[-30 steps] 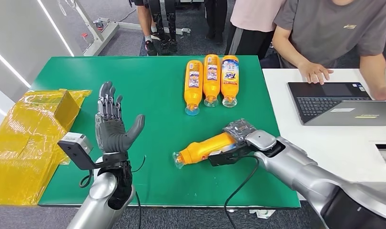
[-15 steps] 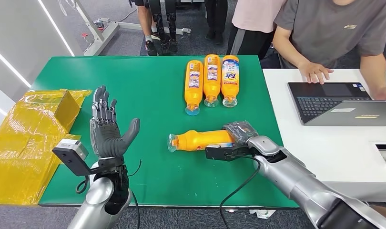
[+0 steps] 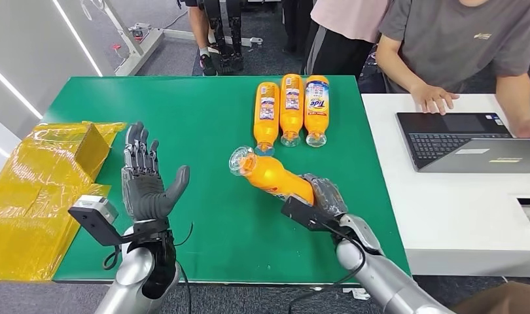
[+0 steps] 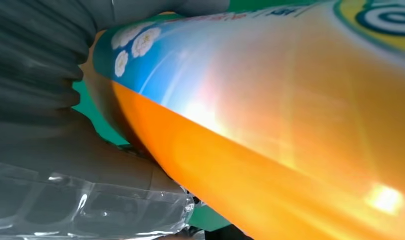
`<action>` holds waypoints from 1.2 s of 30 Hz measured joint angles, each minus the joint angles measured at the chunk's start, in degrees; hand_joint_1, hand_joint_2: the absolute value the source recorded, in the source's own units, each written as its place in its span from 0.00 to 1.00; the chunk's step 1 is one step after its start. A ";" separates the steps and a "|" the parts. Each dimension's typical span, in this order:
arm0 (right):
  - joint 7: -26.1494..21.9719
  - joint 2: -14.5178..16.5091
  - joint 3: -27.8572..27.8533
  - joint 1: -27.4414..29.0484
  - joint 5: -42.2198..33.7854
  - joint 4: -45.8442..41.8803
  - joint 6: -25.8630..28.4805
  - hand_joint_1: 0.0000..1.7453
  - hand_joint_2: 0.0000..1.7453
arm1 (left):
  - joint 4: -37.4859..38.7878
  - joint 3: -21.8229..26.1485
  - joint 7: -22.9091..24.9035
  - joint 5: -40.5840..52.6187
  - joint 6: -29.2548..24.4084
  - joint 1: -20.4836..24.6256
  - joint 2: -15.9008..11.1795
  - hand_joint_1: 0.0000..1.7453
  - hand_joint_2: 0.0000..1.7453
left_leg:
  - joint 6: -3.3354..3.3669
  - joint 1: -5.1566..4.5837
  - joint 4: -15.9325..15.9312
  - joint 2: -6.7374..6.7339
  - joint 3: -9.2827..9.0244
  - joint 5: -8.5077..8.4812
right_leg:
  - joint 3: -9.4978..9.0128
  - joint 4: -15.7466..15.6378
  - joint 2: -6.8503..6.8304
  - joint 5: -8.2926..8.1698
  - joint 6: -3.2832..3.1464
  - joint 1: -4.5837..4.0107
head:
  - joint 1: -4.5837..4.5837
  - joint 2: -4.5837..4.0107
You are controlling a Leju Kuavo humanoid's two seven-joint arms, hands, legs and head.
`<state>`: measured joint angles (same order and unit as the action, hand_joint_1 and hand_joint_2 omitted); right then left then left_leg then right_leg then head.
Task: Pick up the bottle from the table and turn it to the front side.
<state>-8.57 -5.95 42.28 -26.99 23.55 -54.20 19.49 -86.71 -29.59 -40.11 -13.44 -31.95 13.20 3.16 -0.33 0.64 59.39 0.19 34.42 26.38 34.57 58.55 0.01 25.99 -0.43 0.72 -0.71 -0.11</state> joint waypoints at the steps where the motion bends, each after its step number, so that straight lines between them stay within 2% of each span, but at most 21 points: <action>1: -0.33 0.36 -0.75 0.85 -0.15 -0.69 0.39 1.00 1.00 | 0.00 0.00 0.00 -0.32 0.35 0.00 0.07 0.00 1.00 | 0.00 0.00 0.00 -0.01 0.00 0.00 | 0.01 0.00 0.01 0.00 0.00 0.00 | -0.01 0.00; 6: -2.37 1.44 -3.23 2.97 -1.33 -3.07 1.59 1.00 1.00 | -0.01 0.00 0.49 -1.18 2.20 -0.02 0.44 0.00 1.00 | 0.00 0.00 0.01 0.00 0.00 -0.01 | 0.00 0.00 0.01 -0.01 0.00 0.01 | -0.01 0.00; 10: -5.67 2.16 -4.90 3.87 -2.50 -5.32 4.06 1.00 1.00 | -0.02 -0.02 2.00 -2.95 8.37 -0.14 0.58 0.00 1.00 | 0.00 -0.01 0.01 -0.01 0.00 -0.01 | 0.00 0.00 0.02 -0.02 -0.01 0.01 | -0.01 0.00; 16: -6.30 2.64 -5.96 4.57 -1.99 -9.12 3.99 1.00 1.00 | 0.10 -0.06 3.13 -5.45 15.37 -0.06 0.90 0.00 1.00 | 0.00 0.00 0.01 -0.03 0.01 -0.01 | 0.02 0.00 0.03 -0.02 -0.01 0.01 | -0.01 0.00; 21: -3.80 3.14 -6.04 3.41 1.28 -11.31 0.13 1.00 1.00 | 0.63 -0.69 5.36 -8.58 23.93 0.56 1.29 0.00 1.00 | 0.02 0.00 0.01 -0.08 0.01 -0.02 | 0.03 0.00 0.05 -0.02 -0.01 0.01 | -0.01 0.00; 24: -2.96 3.27 -6.01 1.95 3.70 -11.34 -2.16 1.00 1.00 | 1.70 -1.36 6.07 -9.30 26.92 1.32 1.56 0.00 1.00 | 0.04 -0.01 0.01 -0.09 0.00 -0.03 | 0.02 0.00 0.06 -0.04 0.00 0.01 | -0.02 0.00; 31: 0.49 3.92 -5.69 -1.02 7.33 -10.47 -9.60 1.00 1.00 | 4.14 -1.98 6.12 -9.28 28.78 2.77 2.27 0.00 1.00 | 0.03 -0.01 0.01 -0.09 0.01 -0.04 | 0.03 0.01 0.06 -0.05 0.00 0.01 | -0.01 0.00; 36: 0.99 4.31 -5.21 -3.08 8.16 -8.69 -11.14 1.00 1.00 | 5.14 -2.05 6.12 -9.27 28.90 3.40 2.33 0.00 1.00 | 0.03 0.00 0.01 -0.09 0.01 -0.04 | 0.03 0.01 0.06 -0.05 0.00 0.01 | -0.02 0.00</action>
<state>-7.58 -1.64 37.07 -30.07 31.71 -62.89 8.35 -81.57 -31.64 -33.99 -22.71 -3.05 16.60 5.49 -0.30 0.63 59.41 0.10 34.43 26.34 34.60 58.56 0.07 25.95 -0.43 0.73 -0.72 -0.11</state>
